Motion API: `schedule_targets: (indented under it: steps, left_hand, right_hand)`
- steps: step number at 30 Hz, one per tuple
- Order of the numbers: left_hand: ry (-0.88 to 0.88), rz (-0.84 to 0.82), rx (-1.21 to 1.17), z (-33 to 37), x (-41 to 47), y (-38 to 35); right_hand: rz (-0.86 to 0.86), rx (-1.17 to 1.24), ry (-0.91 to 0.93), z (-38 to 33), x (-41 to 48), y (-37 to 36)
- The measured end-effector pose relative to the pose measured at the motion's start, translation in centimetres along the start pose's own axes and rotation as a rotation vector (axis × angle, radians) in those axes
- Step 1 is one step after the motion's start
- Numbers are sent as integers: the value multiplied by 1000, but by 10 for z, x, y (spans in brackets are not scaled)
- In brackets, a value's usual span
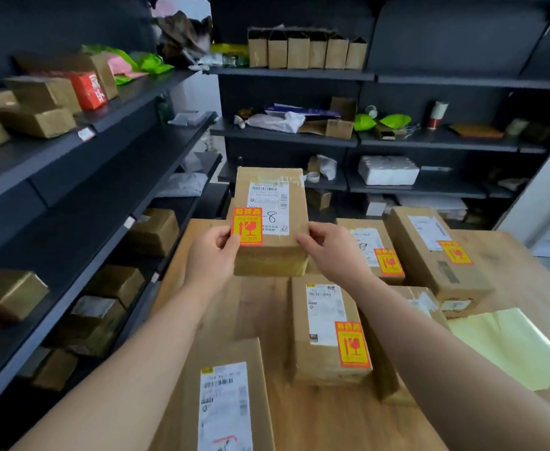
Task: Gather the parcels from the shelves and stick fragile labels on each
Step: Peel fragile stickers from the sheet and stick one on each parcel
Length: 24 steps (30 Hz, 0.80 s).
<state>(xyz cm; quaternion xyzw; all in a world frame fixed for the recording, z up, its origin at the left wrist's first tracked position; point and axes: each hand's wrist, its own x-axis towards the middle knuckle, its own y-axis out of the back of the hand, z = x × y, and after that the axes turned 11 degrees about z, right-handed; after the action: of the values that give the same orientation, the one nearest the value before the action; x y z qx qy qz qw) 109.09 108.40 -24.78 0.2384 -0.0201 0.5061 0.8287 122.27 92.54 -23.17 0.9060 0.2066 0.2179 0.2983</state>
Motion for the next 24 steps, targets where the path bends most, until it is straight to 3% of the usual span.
schedule_targets:
  steps: [10,20,24]
  left_hand:
    - [132,-62,119,-91,70,-76]
    - [223,-139,233,-138,69,-104]
    - [171,-187,308,-135,59,-97]
  right_hand:
    - [-100,-97,-108,65,73,-81]
    - [-211,-182,-151,103,78,-116]
    - [-234,-217,-153,98,68,-120]
